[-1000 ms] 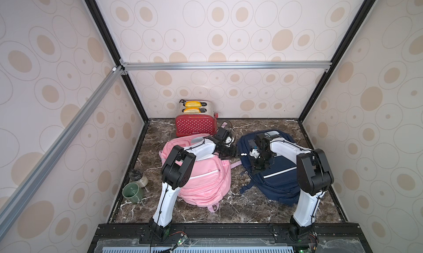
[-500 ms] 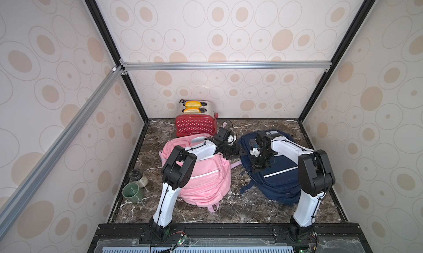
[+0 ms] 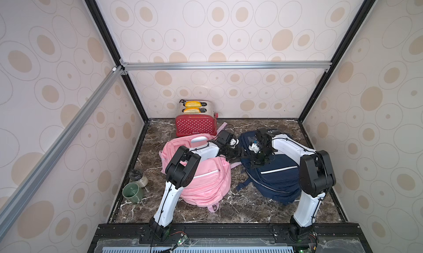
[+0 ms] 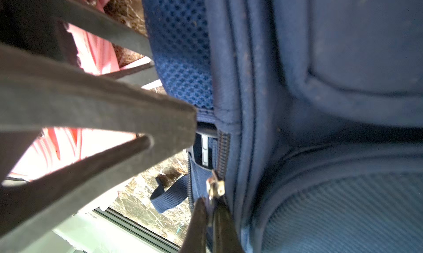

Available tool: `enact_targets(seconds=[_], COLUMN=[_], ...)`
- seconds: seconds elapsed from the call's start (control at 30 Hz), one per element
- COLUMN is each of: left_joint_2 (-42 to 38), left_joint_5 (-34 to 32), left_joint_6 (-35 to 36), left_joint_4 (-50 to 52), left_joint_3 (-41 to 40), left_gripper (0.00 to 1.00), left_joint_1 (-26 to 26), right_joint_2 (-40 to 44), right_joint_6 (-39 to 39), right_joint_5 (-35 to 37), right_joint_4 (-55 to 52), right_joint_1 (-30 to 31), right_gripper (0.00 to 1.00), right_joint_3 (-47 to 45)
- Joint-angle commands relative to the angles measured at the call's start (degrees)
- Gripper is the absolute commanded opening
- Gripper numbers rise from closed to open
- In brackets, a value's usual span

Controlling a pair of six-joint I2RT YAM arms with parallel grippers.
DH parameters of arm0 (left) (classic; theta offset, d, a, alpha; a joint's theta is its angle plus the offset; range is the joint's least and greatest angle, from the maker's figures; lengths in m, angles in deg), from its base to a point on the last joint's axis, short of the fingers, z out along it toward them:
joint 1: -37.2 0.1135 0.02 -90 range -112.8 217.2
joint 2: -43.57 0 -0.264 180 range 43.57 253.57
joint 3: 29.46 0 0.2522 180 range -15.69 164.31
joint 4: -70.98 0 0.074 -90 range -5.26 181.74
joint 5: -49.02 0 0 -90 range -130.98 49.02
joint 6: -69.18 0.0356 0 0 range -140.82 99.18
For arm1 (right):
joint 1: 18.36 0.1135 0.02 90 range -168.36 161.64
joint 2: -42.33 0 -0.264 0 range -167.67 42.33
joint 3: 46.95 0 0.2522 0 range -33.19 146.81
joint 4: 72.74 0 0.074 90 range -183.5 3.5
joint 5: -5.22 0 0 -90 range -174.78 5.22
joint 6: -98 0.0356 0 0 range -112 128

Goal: Zip up the backpack
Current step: Zip the zipper on the backpack.

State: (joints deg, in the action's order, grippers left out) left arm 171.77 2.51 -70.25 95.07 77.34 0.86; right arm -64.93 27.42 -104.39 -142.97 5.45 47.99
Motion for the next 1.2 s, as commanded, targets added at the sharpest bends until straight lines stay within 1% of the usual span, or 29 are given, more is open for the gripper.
enact_targets(seconds=[0.0,0.1,0.23,0.37,0.5,0.63,0.77,0.97,1.1,1.17], left_joint_2=[-1.7,-1.6,-0.9,-0.5,-0.2,1.9,-1.0,-3.4,-3.7,-2.9], left_joint_5=[0.6,1.3,3.8,4.0,3.5,4.4,2.9,1.7,1.2,1.9], left_joint_6=[-1.1,-3.4,-9.1,-10.9,-11.0,-10.4,-8.9,-5.6,-6.6,-8.6], left_joint_4=[1.3,-0.1,-4.8,-6.2,-5.5,-2.1,0.0,6.3,5.2,2.7], left_joint_3=[3.4,3.8,3.6,4.2,4.5,6.2,4.6,7.5,7.7,7.4], left_gripper=[0.67,0.67,0.63,0.54,0.51,0.48,0.49,0.49,0.49,0.49], left_joint_1=[0.3,0.7,1.2,1.2,1.3,1.4,2.6,3.5,3.6,3.5], right_joint_2=[1.8,1.8,1.8,1.6,1.8,1.6,1.8,1.6,1.5,1.6], right_joint_6=[-1.3,-1.4,-1.7,-1.6,-1.7,-1.7,-2.1,-1.9,-1.8,-1.8], right_joint_5=[-0.2,-0.2,0.0,0.0,-0.2,-0.1,0.8,0.5,0.5,0.5], right_joint_4=[0.2,0.5,0.7,1.1,1.6,1.7,1.3,2.0,2.2,2.3], right_joint_1=[0.4,0.4,0.7,1.0,1.3,1.4,1.4,1.4,1.4,1.4], right_gripper=[0.00,0.00,0.00,0.00,0.00,0.00,0.00,0.00,0.00,0.00], right_joint_3=[0.8,0.5,0.4,0.4,0.4,0.5,0.3,0.1,0.1,0.2])
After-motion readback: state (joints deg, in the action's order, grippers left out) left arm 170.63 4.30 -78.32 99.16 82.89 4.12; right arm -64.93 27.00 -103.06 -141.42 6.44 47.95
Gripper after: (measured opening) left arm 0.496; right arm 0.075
